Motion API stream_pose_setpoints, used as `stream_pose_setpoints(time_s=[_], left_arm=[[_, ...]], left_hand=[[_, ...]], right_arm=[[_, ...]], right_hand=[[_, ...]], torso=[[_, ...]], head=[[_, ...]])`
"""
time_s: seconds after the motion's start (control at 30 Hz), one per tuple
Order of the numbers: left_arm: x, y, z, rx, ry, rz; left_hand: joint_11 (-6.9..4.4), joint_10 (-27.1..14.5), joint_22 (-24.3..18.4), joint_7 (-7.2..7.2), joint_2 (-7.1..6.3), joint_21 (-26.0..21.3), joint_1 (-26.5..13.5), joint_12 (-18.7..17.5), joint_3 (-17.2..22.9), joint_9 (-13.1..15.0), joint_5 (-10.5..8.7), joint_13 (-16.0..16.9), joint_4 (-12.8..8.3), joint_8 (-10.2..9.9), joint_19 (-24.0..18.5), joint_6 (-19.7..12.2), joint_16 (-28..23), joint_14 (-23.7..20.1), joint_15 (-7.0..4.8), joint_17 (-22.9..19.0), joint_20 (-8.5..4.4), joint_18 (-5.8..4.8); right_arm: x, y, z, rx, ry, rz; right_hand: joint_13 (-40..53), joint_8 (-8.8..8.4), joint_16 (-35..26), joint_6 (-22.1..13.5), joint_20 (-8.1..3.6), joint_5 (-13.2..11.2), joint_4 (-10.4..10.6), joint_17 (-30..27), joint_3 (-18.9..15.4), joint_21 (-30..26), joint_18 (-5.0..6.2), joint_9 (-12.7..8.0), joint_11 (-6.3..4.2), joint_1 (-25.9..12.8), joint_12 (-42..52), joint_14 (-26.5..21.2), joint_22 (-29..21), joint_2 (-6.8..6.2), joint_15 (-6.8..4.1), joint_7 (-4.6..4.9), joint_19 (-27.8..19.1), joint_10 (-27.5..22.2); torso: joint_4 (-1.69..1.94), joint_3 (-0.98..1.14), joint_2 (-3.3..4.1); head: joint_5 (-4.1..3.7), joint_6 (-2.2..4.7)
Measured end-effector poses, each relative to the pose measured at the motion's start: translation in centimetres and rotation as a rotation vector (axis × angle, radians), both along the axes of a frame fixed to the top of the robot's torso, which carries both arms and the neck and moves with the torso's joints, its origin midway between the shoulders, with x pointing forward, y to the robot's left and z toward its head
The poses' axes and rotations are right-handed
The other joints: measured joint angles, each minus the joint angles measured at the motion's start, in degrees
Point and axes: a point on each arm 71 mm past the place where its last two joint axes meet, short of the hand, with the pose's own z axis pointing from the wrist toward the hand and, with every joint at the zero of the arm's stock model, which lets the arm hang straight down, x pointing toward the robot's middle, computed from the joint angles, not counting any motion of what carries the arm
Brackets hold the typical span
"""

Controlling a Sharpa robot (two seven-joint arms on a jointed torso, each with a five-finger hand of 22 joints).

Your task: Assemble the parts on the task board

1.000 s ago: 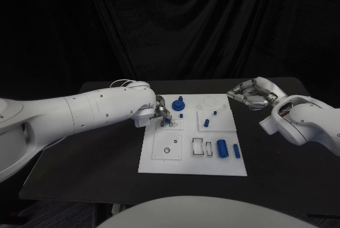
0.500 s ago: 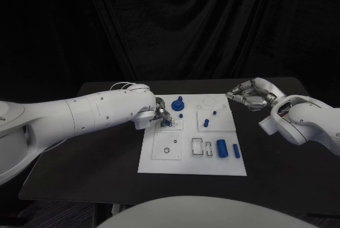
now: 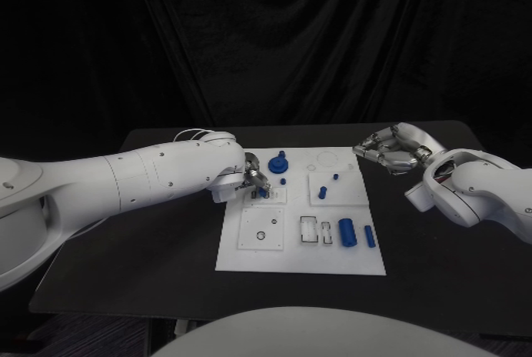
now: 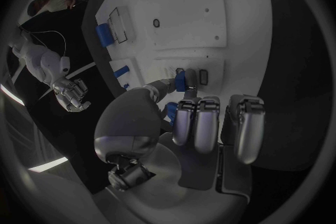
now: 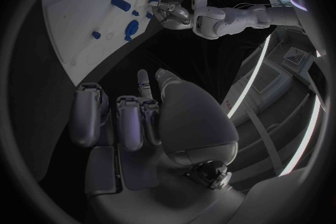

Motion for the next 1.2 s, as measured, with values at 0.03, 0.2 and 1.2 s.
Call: stream_pose_setpoints(time_s=[0.03,0.2,1.2], left_arm=[[0.0,-0.03,0.0,-0.001,0.0,0.0],[0.05,-0.09,-0.08,-0.004,-0.002,-0.001],[0.01,-0.48,-0.15,-0.014,-0.007,-0.009]], left_hand=[[0.0,0.0,0.0,0.0,0.0,0.0,0.0,0.0,0.0,0.0,0.0,0.0,0.0,0.0,0.0,0.0,0.0,0.0,0.0,0.0,0.0,0.01],[0.0,0.0,0.0,0.12,0.01,0.0,0.0,0.0,0.0,0.0,0.0,0.0,0.0,0.0,0.0,0.1,0.0,0.0,0.0,0.0,0.0,0.0],[0.0,0.0,0.0,0.07,0.16,0.0,0.2,-0.2,0.1,-0.1,-0.47,0.0,-0.1,-0.3,0.0,0.3,0.0,0.0,0.0,0.0,0.0,0.0]], right_arm=[[0.0,-0.01,-0.01,0.0,0.001,0.0],[0.04,-0.06,-0.05,-0.002,0.005,0.0],[0.04,-0.1,-0.3,-0.012,0.037,0.005]], right_hand=[[0.0,0.0,0.0,0.0,0.0,0.0,0.0,0.0,0.0,0.0,0.0,0.0,0.0,0.0,0.0,0.0,0.0,0.0,0.0,0.0,0.0,0.0],[0.0,0.0,0.0,0.0,0.0,0.0,0.0,0.0,0.0,-0.4,0.0,0.0,0.0,0.0,0.0,0.0,0.0,0.0,0.0,0.0,0.0,0.0],[0.0,0.23,-0.5,-0.2,0.01,0.0,0.0,0.0,0.0,-0.9,0.0,0.0,0.0,0.0,0.0,0.0,0.0,0.0,0.0,-0.21,0.0,0.0]], torso=[[0.01,-0.01,0.01],[0.04,-0.01,0.02],[0.04,-0.07,0.05]], head=[[-0.02,0.0],[-0.07,0.0],[0.2,0.0]])
